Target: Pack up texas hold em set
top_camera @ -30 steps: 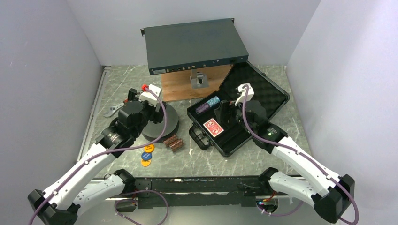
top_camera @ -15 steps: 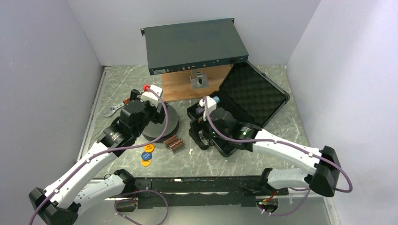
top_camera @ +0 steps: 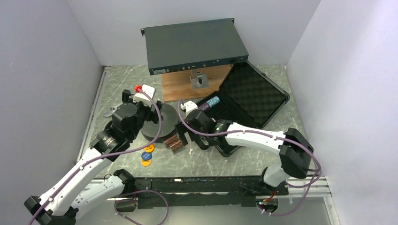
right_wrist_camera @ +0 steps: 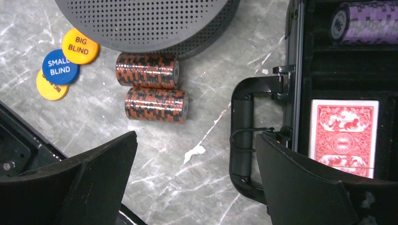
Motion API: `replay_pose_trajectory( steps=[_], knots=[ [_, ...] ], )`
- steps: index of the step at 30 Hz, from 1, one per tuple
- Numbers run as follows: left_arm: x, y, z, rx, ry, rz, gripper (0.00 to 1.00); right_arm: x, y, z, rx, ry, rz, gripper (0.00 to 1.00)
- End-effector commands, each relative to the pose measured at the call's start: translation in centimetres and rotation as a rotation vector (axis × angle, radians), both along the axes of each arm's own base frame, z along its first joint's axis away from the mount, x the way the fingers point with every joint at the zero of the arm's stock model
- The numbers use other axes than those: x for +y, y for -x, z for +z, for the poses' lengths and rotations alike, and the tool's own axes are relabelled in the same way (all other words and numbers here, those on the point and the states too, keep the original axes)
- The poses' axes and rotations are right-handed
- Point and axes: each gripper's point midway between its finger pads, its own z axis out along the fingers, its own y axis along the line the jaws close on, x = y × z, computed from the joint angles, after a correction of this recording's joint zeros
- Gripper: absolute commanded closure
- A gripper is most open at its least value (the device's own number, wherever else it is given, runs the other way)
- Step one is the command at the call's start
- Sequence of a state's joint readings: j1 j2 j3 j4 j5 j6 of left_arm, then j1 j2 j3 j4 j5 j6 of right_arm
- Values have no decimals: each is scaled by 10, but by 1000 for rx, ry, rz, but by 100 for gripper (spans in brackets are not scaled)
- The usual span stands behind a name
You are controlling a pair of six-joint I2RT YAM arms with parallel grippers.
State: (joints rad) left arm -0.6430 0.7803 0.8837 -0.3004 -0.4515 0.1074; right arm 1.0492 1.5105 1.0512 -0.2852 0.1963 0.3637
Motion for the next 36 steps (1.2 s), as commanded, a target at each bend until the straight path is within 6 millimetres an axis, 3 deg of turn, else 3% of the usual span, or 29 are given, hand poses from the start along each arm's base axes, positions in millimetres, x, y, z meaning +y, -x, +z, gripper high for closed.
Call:
replay_pose_trajectory(
  steps=[1,21,36],
  knots=[
    [5,-3,10,-30,0,28,2,24,-5,12,17,-72,-16,0],
    [16,-3,10,-30,-16,87,0,57,5,-34,69,59,32,0],
    [17,-2,14,-40,-7,89,0,75,14,-56,111,89,58,0]
  ],
)
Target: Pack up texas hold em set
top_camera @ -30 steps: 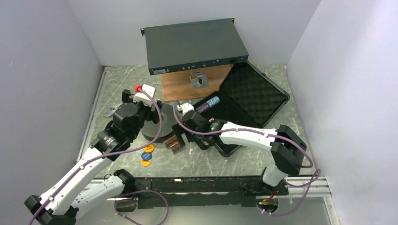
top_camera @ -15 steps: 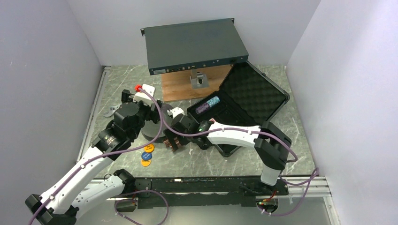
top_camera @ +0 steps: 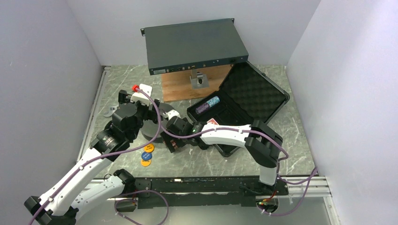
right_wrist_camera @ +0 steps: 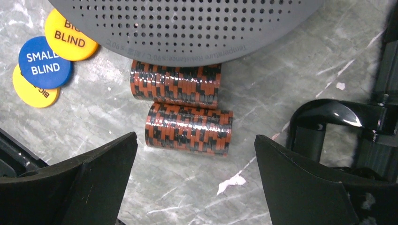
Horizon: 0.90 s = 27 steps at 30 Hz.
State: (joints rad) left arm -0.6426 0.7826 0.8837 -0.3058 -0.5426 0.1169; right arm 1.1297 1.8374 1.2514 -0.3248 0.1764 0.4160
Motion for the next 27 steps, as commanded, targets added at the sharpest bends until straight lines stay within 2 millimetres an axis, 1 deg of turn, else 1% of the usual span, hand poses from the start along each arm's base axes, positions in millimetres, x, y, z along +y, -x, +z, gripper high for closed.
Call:
replay_pose_trajectory(
  steps=[1,8,11,16,19,23,24,25,26,27],
  knots=[
    [2,1,14,-38,21,2,0,18,-1,5,-6,-20,0,0],
    [2,0,15,-39,22,4,0,20,-2,0,-18,4,7,2],
    [2,0,15,-39,21,5,0,21,-1,-3,-19,13,10,4],
    [1,0,15,-39,20,2,0,21,2,-11,-16,38,24,13],
    [1,0,14,-37,18,1,0,20,3,-15,-20,55,24,15],
    [0,0,14,-39,19,-6,0,18,2,-14,-40,72,17,17],
    [0,0,14,-39,19,-6,0,17,1,-14,-45,76,13,18],
    [0,0,13,-37,18,-5,0,16,2,-14,-47,80,15,23],
    [0,-1,13,-37,16,-5,0,16,1,-14,-50,85,15,30],
    [0,-1,13,-35,15,-6,0,15,1,-15,-51,89,15,34]
  ],
)
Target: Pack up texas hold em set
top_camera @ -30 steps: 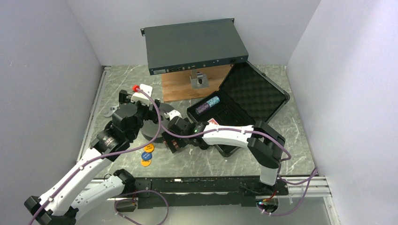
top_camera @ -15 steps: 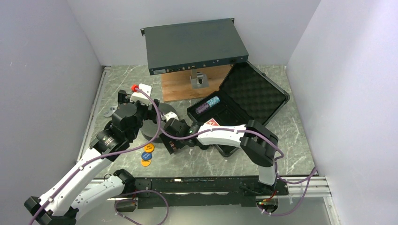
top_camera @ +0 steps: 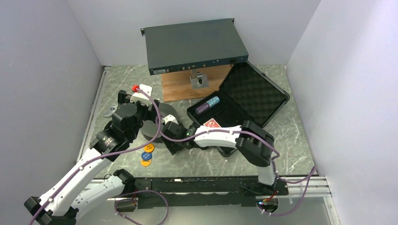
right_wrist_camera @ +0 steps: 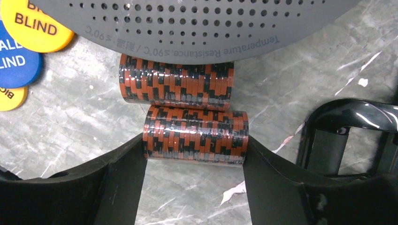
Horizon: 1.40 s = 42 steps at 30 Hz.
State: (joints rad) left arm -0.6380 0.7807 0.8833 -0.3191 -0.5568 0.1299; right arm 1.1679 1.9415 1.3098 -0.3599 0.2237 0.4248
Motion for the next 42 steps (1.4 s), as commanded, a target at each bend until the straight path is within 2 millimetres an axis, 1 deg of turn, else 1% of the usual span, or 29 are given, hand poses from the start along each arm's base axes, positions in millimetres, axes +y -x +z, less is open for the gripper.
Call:
replay_pose_trajectory(
  steps=[1,3,5,9,14,18,19,21,24,26,27,31,37,40,42],
  knots=[
    [-5,-1,15,-42,37,-21,0,7,-5,13,-53,4,15,38],
    [-6,-1,14,-41,36,-25,0,5,-4,13,-53,7,15,45],
    [-7,-1,14,-41,35,-29,0,4,-3,15,-54,11,16,48],
    [-7,-1,14,-41,35,-31,0,-7,-2,22,-67,26,-11,49],
    [-8,-2,14,-37,34,-35,0,-31,1,28,-71,66,-65,49],
    [-9,-2,14,-37,37,-37,0,-49,8,27,-49,99,-102,47],
    [-8,-1,14,-37,37,-36,0,-52,10,27,-39,100,-108,46],
    [-8,-1,14,-38,37,-37,0,-55,15,26,-13,101,-112,39],
    [-8,-1,14,-37,36,-35,0,-56,19,27,9,105,-111,19],
    [-8,-2,13,-36,33,-35,0,-58,19,31,2,107,-103,9],
    [-8,-1,13,-34,33,-35,0,-60,18,34,-10,111,-96,7],
    [-8,-1,13,-34,33,-33,0,-67,12,48,-66,140,-52,1],
    [-8,-1,14,-34,32,-35,0,-64,15,72,-66,98,-24,0],
    [-7,-1,15,-37,34,-35,0,-63,17,75,-49,81,-44,0],
    [-8,0,15,-38,36,-38,0,-60,17,72,-38,74,-71,0]
  ],
)
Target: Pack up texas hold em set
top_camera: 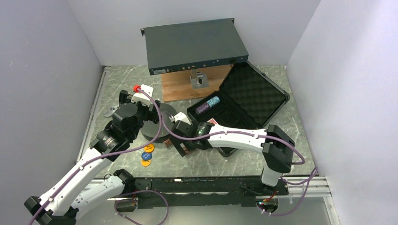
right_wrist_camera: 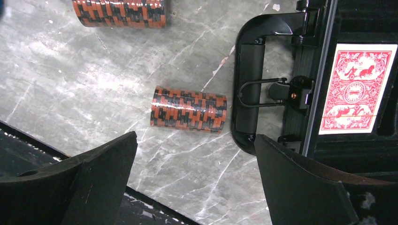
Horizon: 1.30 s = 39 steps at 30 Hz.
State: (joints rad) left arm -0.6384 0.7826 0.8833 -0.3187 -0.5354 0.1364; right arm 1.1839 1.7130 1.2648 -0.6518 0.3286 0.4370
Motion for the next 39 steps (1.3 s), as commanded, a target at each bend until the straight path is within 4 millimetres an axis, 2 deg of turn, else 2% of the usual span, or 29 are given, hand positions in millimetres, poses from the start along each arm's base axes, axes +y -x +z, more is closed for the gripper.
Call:
replay_pose_trajectory(
  steps=[1,10,19,24,28,33,36,39],
  knots=[
    [-4,0,16,-42,41,-15,0,11,-1,17,3,-56,-36,0],
    [-4,1,16,-43,46,-19,0,23,-15,-6,39,-50,-106,0],
    [-3,3,19,-53,53,-20,0,21,-9,-36,92,-6,-93,1],
    [-3,3,20,-55,57,-23,0,16,-7,-48,106,24,-101,5],
    [-3,3,19,-53,56,-24,0,14,-6,-50,110,31,-103,17],
    [-3,3,19,-55,54,-21,0,11,-6,-49,102,41,-103,43],
    [-3,3,19,-54,54,-21,0,9,-12,-37,67,41,-111,50],
    [-3,3,19,-51,53,-21,0,10,-19,-16,18,15,-108,51]
  ],
)
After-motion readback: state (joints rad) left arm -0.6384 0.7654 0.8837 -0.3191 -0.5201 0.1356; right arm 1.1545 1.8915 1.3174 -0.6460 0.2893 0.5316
